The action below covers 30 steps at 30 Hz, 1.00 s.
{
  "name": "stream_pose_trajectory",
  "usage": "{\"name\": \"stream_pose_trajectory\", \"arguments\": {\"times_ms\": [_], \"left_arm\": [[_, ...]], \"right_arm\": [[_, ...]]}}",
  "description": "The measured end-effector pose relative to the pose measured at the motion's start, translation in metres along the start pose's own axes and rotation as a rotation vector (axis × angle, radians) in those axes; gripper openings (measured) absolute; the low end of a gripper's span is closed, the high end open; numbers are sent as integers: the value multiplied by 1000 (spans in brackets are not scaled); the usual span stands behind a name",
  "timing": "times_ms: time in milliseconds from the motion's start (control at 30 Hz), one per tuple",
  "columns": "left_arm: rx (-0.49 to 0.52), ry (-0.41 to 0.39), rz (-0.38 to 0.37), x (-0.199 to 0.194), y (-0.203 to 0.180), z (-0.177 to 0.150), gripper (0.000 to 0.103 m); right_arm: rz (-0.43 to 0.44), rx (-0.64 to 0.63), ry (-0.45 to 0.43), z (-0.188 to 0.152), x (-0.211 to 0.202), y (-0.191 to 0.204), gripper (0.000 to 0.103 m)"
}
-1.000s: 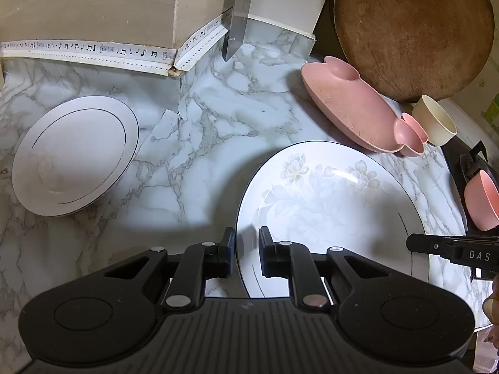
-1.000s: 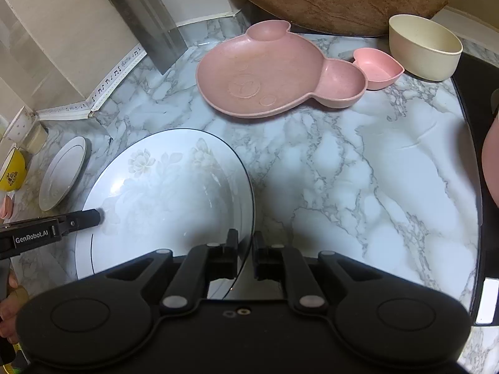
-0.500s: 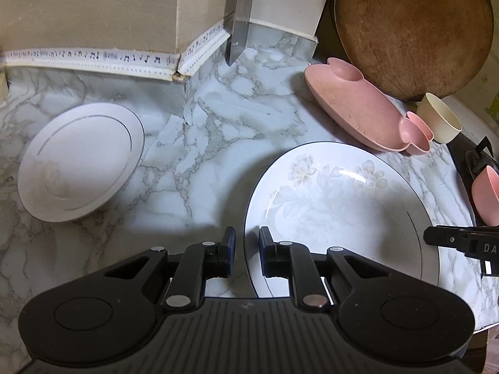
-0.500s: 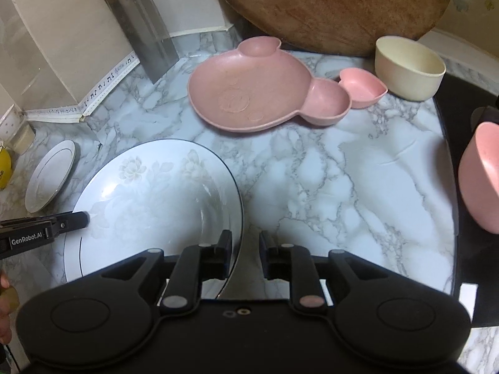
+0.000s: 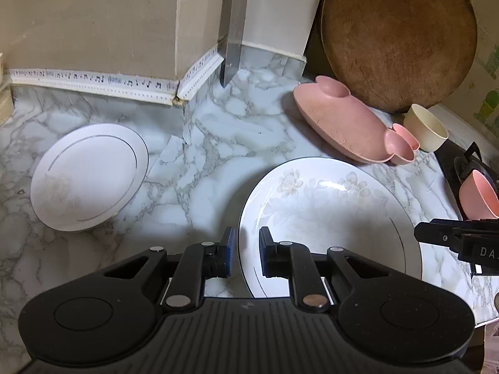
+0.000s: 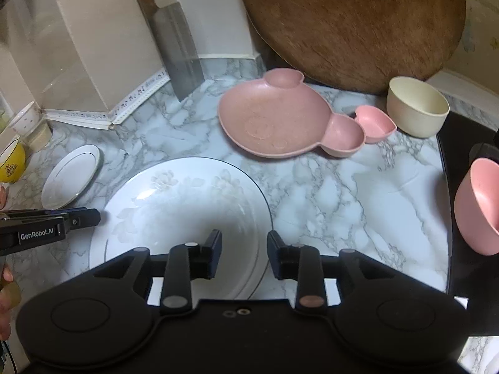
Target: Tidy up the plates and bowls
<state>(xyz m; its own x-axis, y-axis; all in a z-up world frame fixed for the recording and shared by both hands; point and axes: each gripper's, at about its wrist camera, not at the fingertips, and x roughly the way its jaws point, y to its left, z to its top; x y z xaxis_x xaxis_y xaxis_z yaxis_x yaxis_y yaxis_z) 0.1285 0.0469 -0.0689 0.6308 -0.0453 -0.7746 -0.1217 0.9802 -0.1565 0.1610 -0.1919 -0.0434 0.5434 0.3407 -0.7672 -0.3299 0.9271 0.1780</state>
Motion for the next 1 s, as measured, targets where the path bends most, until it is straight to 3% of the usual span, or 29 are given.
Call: {"name": "stream_pose_trajectory", "arguments": {"times_ms": [200, 367, 467, 533, 667, 1000], "left_arm": [[6, -29, 0, -14, 1, -1, 18], [-12, -78, 9, -28, 7, -3, 52], [-13, -103, 23, -37, 10, -2, 53], [-18, -116, 26, -42, 14, -2, 55], [-31, -149, 55, -53, 23, -4, 67], [-72, -208, 110, -74, 52, -2, 68]], "right_arm": [[21, -24, -23, 1, -9, 14, 38], [46, -45, -40, 3, -13, 28, 41], [61, -69, -54, 7, -15, 40, 46], [68, -89, -68, 9, -16, 48, 58], [94, -134, -93, 15, -18, 66, 66], [158, -252, -149, 38, -12, 114, 92]]}}
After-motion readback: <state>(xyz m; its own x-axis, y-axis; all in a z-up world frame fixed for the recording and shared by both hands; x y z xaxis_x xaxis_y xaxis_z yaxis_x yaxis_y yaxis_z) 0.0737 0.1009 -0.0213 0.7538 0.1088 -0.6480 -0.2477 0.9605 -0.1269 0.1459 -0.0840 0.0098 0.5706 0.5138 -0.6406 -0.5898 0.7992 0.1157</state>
